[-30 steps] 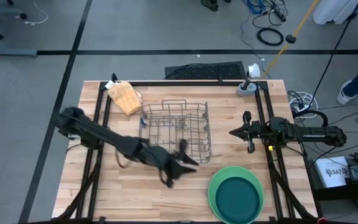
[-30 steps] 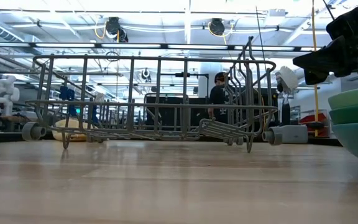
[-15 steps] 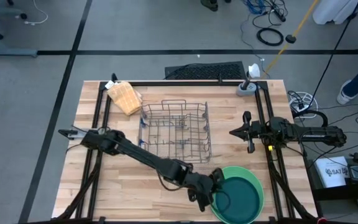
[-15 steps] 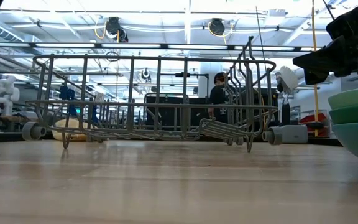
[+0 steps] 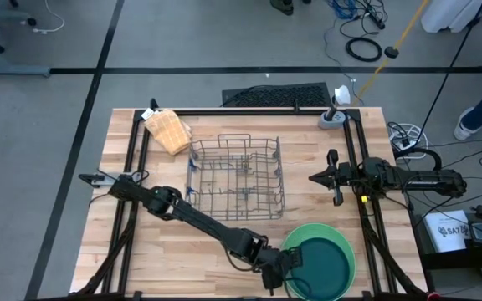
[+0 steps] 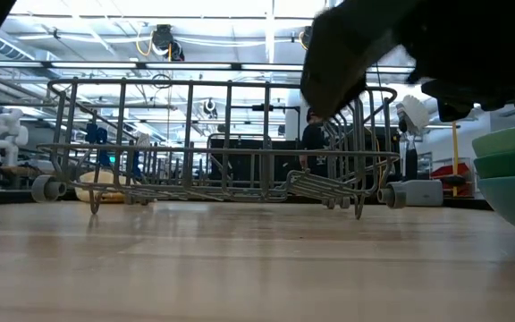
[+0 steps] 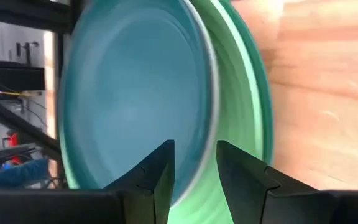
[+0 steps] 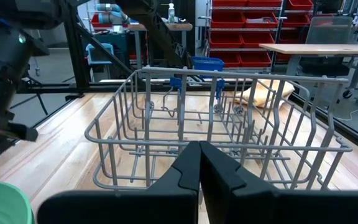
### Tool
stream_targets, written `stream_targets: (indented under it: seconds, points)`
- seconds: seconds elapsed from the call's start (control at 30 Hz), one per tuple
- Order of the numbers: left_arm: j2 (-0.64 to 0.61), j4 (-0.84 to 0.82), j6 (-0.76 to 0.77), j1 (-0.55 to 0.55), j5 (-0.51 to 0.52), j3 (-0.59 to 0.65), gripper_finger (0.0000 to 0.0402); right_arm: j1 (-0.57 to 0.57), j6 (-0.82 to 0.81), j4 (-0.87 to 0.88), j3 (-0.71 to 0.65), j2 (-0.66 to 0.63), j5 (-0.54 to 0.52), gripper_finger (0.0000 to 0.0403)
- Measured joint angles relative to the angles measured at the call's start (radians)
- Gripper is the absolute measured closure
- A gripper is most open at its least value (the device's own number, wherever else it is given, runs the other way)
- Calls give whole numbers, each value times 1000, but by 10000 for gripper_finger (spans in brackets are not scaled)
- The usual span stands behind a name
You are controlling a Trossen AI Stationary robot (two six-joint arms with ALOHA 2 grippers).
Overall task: Sort dishes
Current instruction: Put the green plate in the dish rack
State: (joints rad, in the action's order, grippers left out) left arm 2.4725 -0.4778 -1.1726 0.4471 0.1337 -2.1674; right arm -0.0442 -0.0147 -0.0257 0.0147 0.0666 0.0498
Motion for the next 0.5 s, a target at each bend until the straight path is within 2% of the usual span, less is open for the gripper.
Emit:
stream_targets:
  seconds: [0.13,0.27,0.37,0.5]
  points:
    - [5,70,-35,1,1,-1,272,0,0,-1,0,0,0,403]
    - [29,79,-87,1,-21,-2,272,0,-7,-5,0,0,0,403]
    - [49,78,-123,1,1,0,272,0,-47,-9,0,0,0,403]
    - [46,114,-117,0,0,0,272,0,-63,-9,0,0,0,403]
